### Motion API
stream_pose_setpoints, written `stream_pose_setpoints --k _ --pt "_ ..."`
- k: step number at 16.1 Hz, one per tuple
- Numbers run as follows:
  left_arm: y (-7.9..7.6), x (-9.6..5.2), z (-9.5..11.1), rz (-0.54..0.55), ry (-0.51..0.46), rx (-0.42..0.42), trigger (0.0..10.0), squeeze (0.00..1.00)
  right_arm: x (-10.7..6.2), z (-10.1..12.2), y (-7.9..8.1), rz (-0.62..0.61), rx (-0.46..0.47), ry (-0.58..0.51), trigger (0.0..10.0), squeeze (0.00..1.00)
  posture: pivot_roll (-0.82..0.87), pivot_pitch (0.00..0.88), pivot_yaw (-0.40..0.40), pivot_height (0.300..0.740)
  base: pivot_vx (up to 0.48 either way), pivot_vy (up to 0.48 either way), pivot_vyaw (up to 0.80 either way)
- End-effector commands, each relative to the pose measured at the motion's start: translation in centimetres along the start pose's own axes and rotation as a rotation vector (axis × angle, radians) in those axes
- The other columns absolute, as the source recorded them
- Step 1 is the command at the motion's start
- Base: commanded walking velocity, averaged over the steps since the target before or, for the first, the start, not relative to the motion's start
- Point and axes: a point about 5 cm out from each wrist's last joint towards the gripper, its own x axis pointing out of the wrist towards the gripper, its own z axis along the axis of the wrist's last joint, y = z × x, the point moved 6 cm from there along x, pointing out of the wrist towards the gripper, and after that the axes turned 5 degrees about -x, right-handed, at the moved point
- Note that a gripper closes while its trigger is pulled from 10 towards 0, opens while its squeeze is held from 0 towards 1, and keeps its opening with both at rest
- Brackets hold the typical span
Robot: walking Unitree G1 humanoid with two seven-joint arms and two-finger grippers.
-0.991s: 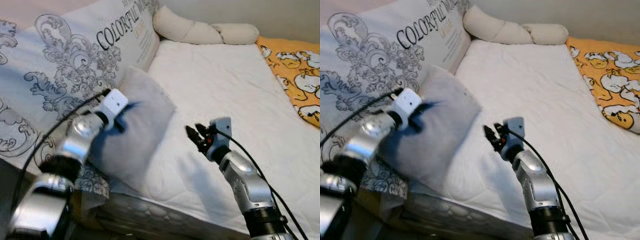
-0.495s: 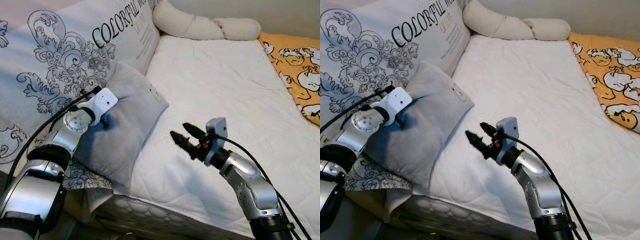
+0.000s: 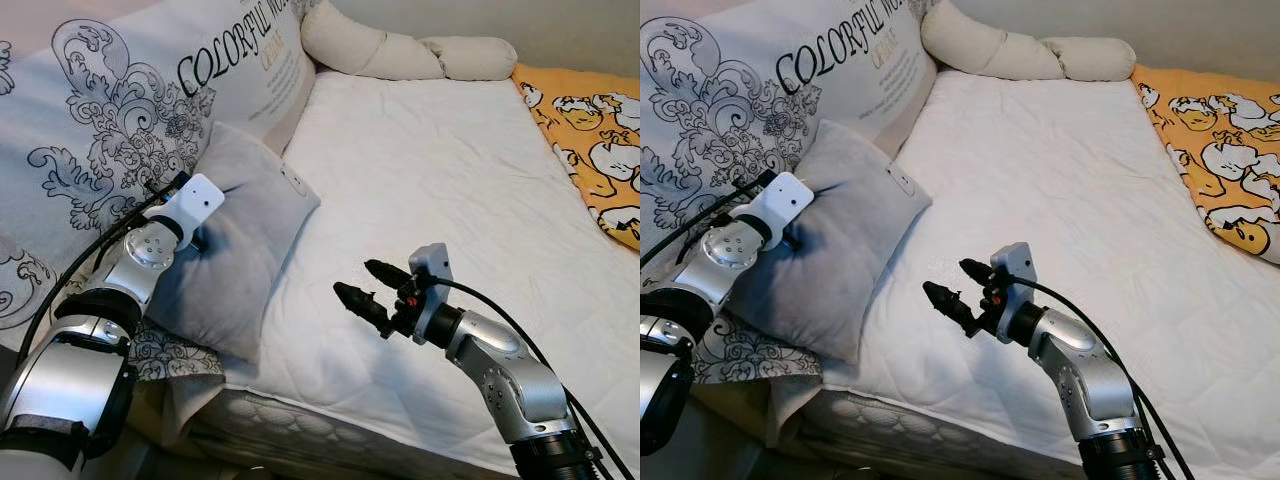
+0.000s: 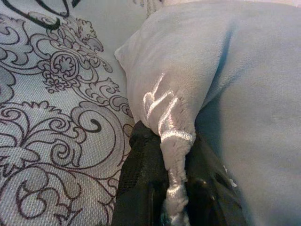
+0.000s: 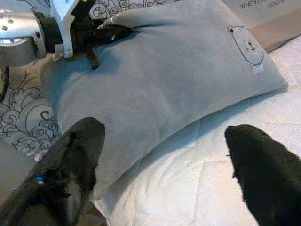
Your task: Clean up the room
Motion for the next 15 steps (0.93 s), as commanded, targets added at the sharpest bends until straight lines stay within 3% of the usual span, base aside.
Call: stream_pose_setpoints --k 1,3,5,6,8,10,13,14,15 --pt "1.7 0.3 2.3 0.043 -0.078 -0.027 10.0 1.0 0.0 0.8 -0.4 -0.014 0.018 -0.023 10.0 1.0 0.03 0.0 0.058 0.74 0.0 0.0 0.0" --pt "1.6 0.3 2.8 0.015 -0.109 -0.057 10.0 1.0 0.0 0.8 -0.6 -0.035 0.014 -0.009 10.0 1.0 0.02 0.0 0.064 0.74 0.0 0.0 0.0" --pt "1.1 -0.1 3.0 -0.028 -0.151 -0.069 10.0 1.0 -0.2 1.3 -1.3 -0.08 -0.092 -0.052 10.0 1.0 0.0 0.0 0.08 0.74 0.0 0.0 0.0" --pt "1.0 -0.2 3.0 -0.036 -0.16 -0.069 10.0 1.0 -0.4 1.4 -1.6 -0.099 -0.101 -0.062 10.0 1.0 0.0 0.0 0.075 0.74 0.0 0.0 0.0" --pt "0.4 -1.1 3.4 -0.058 -0.241 -0.071 10.0 1.0 -0.8 2.1 -2.4 -0.146 -0.04 -0.099 10.0 1.0 0.01 0.0 0.064 0.74 0.0 0.0 0.0" --pt "-0.7 -2.4 5.2 -0.075 -0.36 -0.196 10.0 1.0 -1.2 2.6 -2.6 -0.153 -0.007 -0.131 10.0 1.0 0.02 0.0 0.045 0.74 0.0 0.0 0.0" --pt "-2.3 -3.8 7.1 -0.114 -0.45 -0.319 10.0 1.0 -1.7 2.5 -3.1 -0.192 -0.001 -0.143 10.0 1.0 0.0 0.0 0.049 0.74 0.0 0.0 0.0" --pt "-2.6 -4.3 7.7 -0.119 -0.474 -0.393 10.0 1.0 -1.9 2.5 -3.4 -0.224 -0.024 -0.139 10.0 1.0 0.01 0.0 0.037 0.74 0.0 0.0 0.0" --pt "-3.4 -5.3 8.5 -0.142 -0.483 -0.587 10.0 1.0 -2.1 3.2 -4.2 -0.294 -0.124 -0.162 10.0 1.0 0.03 0.0 0.024 0.74 0.0 0.0 0.0"
